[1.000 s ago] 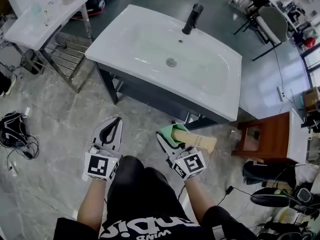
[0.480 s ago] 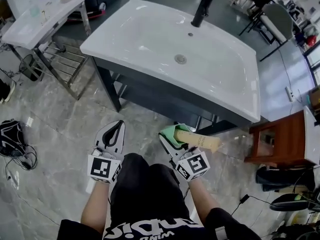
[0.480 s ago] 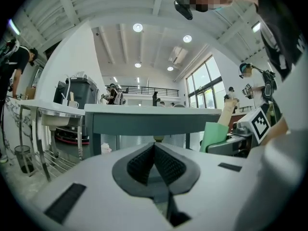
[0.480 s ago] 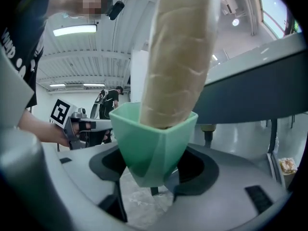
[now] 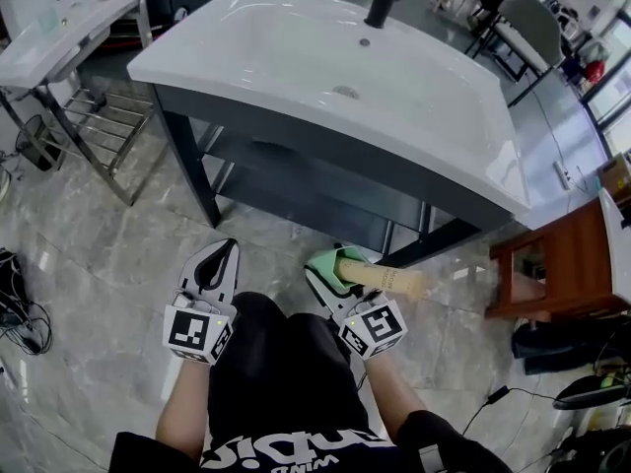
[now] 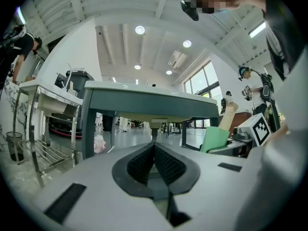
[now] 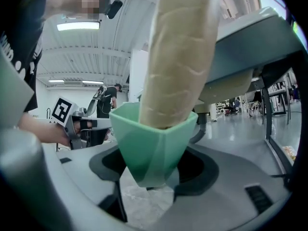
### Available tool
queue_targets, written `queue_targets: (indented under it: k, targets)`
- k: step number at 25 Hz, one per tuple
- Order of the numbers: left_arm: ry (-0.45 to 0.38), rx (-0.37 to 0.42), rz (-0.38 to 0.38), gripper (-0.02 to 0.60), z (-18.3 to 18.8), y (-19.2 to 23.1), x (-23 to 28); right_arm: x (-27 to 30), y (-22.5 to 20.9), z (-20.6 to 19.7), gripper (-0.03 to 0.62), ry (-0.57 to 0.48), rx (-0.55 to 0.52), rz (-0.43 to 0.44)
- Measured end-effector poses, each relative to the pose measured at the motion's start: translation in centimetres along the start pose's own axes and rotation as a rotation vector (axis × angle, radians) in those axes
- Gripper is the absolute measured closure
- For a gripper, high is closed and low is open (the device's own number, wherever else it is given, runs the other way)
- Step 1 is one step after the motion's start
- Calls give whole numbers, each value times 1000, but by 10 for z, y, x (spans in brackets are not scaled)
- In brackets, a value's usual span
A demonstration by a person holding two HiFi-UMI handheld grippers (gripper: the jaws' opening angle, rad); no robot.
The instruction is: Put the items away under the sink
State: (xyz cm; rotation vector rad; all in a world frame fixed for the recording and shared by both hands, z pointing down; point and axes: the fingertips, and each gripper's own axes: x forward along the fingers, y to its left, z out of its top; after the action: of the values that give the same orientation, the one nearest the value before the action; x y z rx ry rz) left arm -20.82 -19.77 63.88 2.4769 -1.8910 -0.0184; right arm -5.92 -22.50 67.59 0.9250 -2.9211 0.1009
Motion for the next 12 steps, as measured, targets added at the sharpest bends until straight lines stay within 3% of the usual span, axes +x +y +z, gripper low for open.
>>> queue_targets:
  k: [12]
  targets:
    - [-11, -1, -32, 565, -46, -25, 11, -15, -9, -47, 290, -16, 6, -16]
